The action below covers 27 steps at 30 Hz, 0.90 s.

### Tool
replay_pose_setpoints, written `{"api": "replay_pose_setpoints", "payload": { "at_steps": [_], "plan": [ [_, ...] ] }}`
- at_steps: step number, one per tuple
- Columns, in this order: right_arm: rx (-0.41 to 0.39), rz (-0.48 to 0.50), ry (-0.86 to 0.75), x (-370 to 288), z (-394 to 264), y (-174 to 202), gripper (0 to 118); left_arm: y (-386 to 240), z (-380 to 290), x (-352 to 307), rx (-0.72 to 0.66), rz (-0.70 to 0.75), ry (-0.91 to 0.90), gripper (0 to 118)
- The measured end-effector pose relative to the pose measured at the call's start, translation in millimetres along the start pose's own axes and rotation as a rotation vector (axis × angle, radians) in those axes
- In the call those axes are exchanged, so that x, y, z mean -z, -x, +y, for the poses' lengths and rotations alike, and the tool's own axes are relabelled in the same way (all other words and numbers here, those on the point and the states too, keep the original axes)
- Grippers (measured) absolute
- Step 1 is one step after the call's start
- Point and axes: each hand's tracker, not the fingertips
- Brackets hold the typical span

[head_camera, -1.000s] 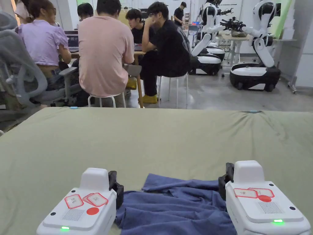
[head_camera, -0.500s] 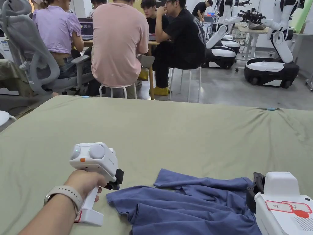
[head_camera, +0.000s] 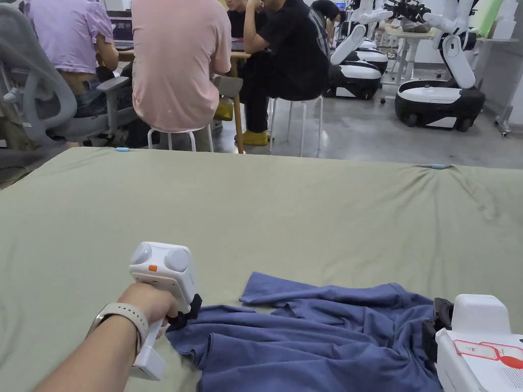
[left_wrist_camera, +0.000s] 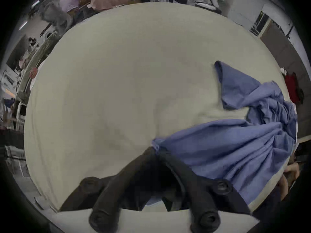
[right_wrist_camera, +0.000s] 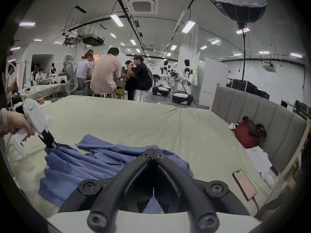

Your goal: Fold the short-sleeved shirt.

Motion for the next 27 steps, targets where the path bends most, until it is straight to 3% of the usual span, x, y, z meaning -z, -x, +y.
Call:
{"api": "replay_pose_setpoints", "payload": {
  "at_steps": [4, 6, 11, 12, 13, 15, 16, 22, 23, 25, 26, 27],
  "plan": [
    [0.001, 0.006, 0.01, 3.0, -13.7, -30.9, 0, 5.0, -4.5, -41.1, -0.024, -0.071, -0.173, 1],
    [-0.044, -0.016, 0.082, 18.7, -23.9, -53.3, 0, -1.5, -20.7, -71.3, 0.0, -0.057, -0.278, 1],
    [-0.05, 0.006, 0.27, 49.0, -60.0, -117.4, 2, -8.6, -45.5, -97.1, 0.023, -0.068, -0.365, 1],
    [-0.062, 0.025, 0.301, 55.5, -66.9, -124.5, 16, -9.1, -48.1, -97.2, 0.021, -0.068, -0.364, 1],
    [-0.065, 0.059, 0.342, 64.7, -72.8, -128.7, 43, -9.0, -48.3, -95.1, 0.022, -0.067, -0.366, 1],
    [-0.096, 0.098, 0.388, 70.4, -86.2, -136.9, 108, -9.9, -50.9, -94.8, 0.022, -0.065, -0.369, 1],
    [-0.108, 0.092, 0.372, 74.8, -92.3, -137.5, 118, -10.0, -51.6, -94.5, 0.021, -0.069, -0.366, 1],
    [-0.109, 0.11, 0.399, 106.7, -115.3, -142.6, 115, -9.5, -48.3, -83.5, 0.018, -0.055, -0.357, 1],
    [-0.06, 0.176, 0.42, 115.0, -117.9, -150.0, 108, -9.5, -48.5, -81.3, 0.017, -0.055, -0.354, 1],
    [0.053, 0.316, 0.467, 113.4, -125.7, -154.6, 49, -10.0, -48.7, -74.5, 0.026, -0.035, -0.342, 1],
    [-0.011, 0.264, 0.424, 103.5, -123.6, -155.7, 44, -11.0, -49.7, -72.2, 0.044, -0.019, -0.338, 1],
    [-0.014, 0.31, 0.416, 102.6, -117.9, -163.4, 15, -13.8, -52.9, -70.7, 0.09, 0.009, -0.346, 1]
  ]
}}
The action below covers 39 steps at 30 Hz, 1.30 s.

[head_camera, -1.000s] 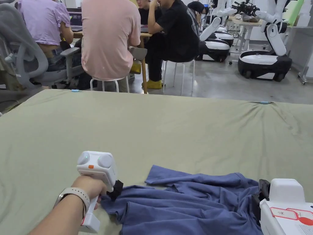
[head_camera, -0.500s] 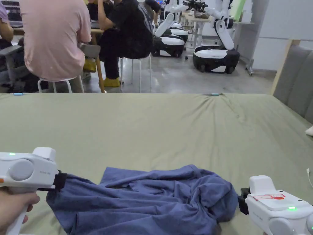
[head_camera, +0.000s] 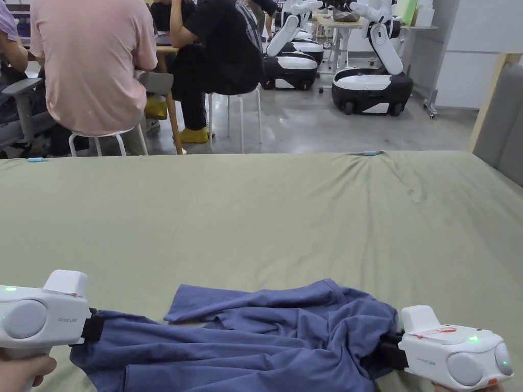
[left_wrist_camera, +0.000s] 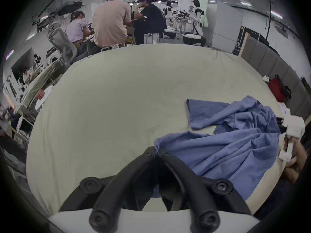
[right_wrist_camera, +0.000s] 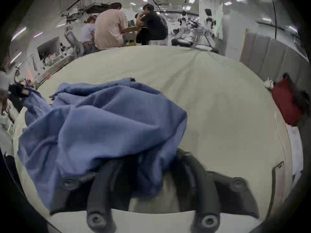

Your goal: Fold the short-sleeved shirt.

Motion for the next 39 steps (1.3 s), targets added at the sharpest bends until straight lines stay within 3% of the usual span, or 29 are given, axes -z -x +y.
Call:
{"api": "replay_pose_setpoints", "payload": {
  "at_steps": [1, 5, 9, 13, 18, 21, 27, 34, 39],
  "plan": [
    [0.03, 0.028, 0.015, -8.0, 0.6, -3.4, 6, -3.3, -2.6, -0.3, 0.041, 0.018, 0.006, 1],
    [0.001, -0.067, -0.027, -45.6, 14.1, 2.6, 6, -1.8, -3.5, -10.1, 0.038, 0.054, -0.043, 1],
    [0.021, -0.136, -0.144, -98.1, 54.1, 18.8, 6, 1.4, 8.1, -38.8, 0.101, 0.145, -0.145, 1],
    [-0.043, -0.33, -0.273, -145.3, 106.0, 50.3, 6, 2.5, 27.1, -72.6, 0.257, 0.298, -0.215, 1],
    [-0.099, -0.496, -0.426, -178.3, 164.2, 74.7, 6, 19.2, 59.9, -113.8, 0.28, 0.461, -0.37, 1],
    [-0.069, -0.526, -0.48, -191.7, 202.7, 72.0, 6, 36.6, 86.0, -138.3, 0.219, 0.473, -0.436, 1],
    [-0.09, -0.648, -0.581, -214.7, 277.3, 56.5, 6, 62.0, 145.9, -176.9, 0.17, 0.549, -0.513, 1],
    [-0.106, -0.701, -0.635, -238.4, 343.9, 44.4, 6, 76.4, 227.2, -200.7, 0.112, 0.571, -0.607, 1],
    [-0.075, -0.714, -0.647, -234.2, 368.4, 24.9, 6, 71.9, 264.5, -200.7, 0.113, 0.567, -0.636, 1]
  ]
}}
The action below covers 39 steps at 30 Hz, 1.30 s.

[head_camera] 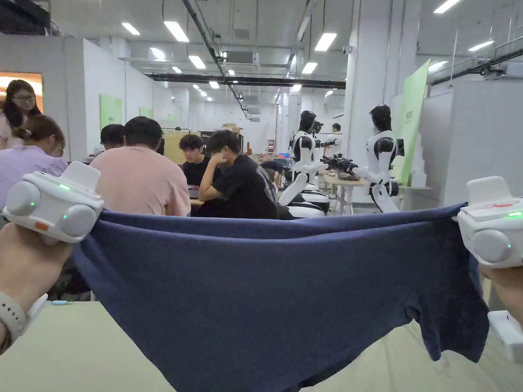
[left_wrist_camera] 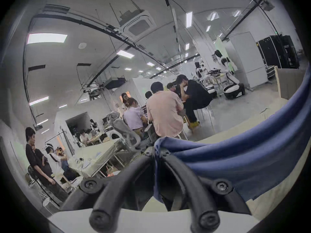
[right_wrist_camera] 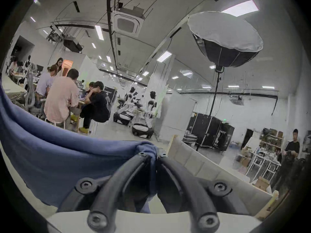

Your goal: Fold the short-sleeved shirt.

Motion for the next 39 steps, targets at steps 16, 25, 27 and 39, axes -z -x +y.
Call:
{"api": "replay_pose_setpoints", "payload": {
  "at_steps": [16, 25, 27, 39],
  "plan": [
    [-0.009, 0.057, 0.27, 55.0, -197.7, 16.0, 6, -87.9, -155.6, 44.9, -0.005, -0.153, 0.228, 1],
    [-0.083, 0.162, 0.429, -38.7, -282.8, 27.9, 6, -80.7, -258.5, -27.7, -0.097, -0.271, 0.383, 1],
    [-0.071, 0.205, 0.473, -63.3, -307.1, 27.8, 6, -78.6, -289.4, -50.1, -0.079, -0.284, 0.419, 1],
    [0.066, 0.284, 0.522, -162.4, -339.4, 85.0, 93, -87.4, -370.4, -112.3, -0.125, -0.282, 0.478, 82]
  ]
}}
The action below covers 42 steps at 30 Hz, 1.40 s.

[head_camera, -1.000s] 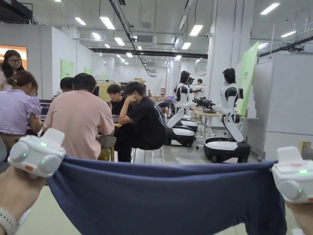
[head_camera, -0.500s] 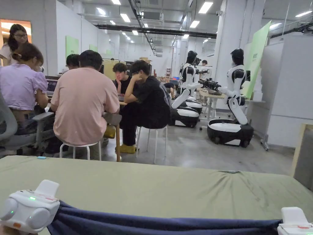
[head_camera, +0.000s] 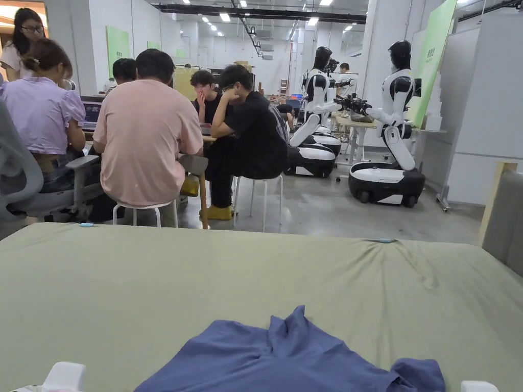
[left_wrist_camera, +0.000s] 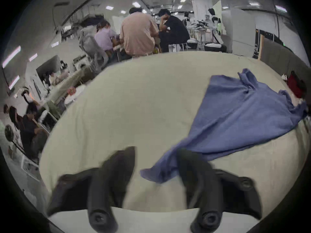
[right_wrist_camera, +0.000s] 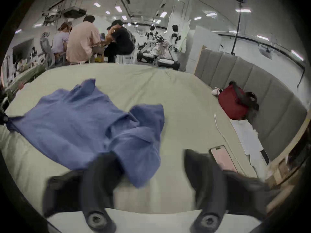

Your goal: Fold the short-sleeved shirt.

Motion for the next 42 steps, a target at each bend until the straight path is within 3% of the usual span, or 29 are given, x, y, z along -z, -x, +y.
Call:
{"api": "replay_pose_setpoints", "payload": {
  "at_steps": [2, 7, 10, 11, 12, 13, 14, 17, 23, 28, 29, 30, 31, 32, 39, 40, 41, 42],
  "plan": [
    [0.011, 0.058, -0.112, -25.1, 21.8, 27.1, 94, -20.1, 18.1, -23.3, -0.028, -0.066, -0.095, 87],
    [0.006, 0.2, -0.275, -66.1, 60.6, 115.4, 114, -93.9, 44.7, -84.3, -0.063, -0.218, -0.301, 87],
    [-0.032, 0.215, -0.324, -70.4, 68.6, 150.5, 109, -120.3, 42.1, -101.0, -0.068, -0.222, -0.372, 79],
    [-0.033, 0.214, -0.334, -71.6, 68.7, 159.1, 96, -123.3, 41.2, -104.1, -0.06, -0.217, -0.37, 66],
    [-0.036, 0.218, -0.337, -72.2, 69.8, 166.4, 59, -125.3, 39.7, -105.7, -0.053, -0.213, -0.367, 28],
    [-0.037, 0.214, -0.335, -71.3, 71.8, 174.5, 22, -123.6, 39.7, -105.6, -0.046, -0.213, -0.363, 0],
    [-0.03, 0.206, -0.337, -63.3, 74.6, 168.3, 0, -117.7, 38.9, -105.7, -0.046, -0.214, -0.355, 0],
    [-0.036, 0.259, -0.315, -59.2, 83.0, 178.5, 0, -86.5, 46.3, -95.9, -0.059, -0.25, -0.25, 0],
    [-0.039, 0.271, -0.287, -43.8, 72.2, 173.5, 0, 10.2, 60.6, -23.6, -0.138, -0.204, 0.098, 0],
    [-0.041, 0.284, -0.257, -32.5, 65.2, 177.9, 0, 45.1, 45.5, 7.2, -0.227, -0.219, 0.217, 1],
    [-0.043, 0.284, -0.251, -28.8, 66.1, 179.4, 0, 47.6, 41.2, 12.5, -0.24, -0.21, 0.233, 19],
    [-0.046, 0.282, -0.247, -31.2, 59.5, 175.0, 0, 50.5, 36.5, 19.4, -0.259, -0.202, 0.25, 63],
    [-0.05, 0.278, -0.243, -28.6, 59.9, 175.1, 0, 51.8, 32.8, 25.1, -0.268, -0.203, 0.265, 89],
    [-0.052, 0.275, -0.24, -25.9, 60.7, 174.9, 0, 50.1, 29.8, 28.7, -0.27, -0.205, 0.287, 101],
    [-0.057, 0.249, -0.206, -14.5, 51.4, 159.1, 0, 34.3, 4.1, 71.9, -0.303, -0.227, 0.396, 83],
    [-0.06, 0.241, -0.202, -12.6, 50.5, 156.9, 0, 35.4, 1.3, 83.6, -0.299, -0.25, 0.443, 74],
    [-0.062, 0.235, -0.199, -10.8, 50.0, 154.7, 0, 32.9, -1.0, 88.0, -0.295, -0.291, 0.472, 55],
    [-0.062, 0.228, -0.195, -11.9, 47.6, 152.3, 0, 29.9, -0.3, 87.6, -0.27, -0.268, 0.448, 49]
  ]
}}
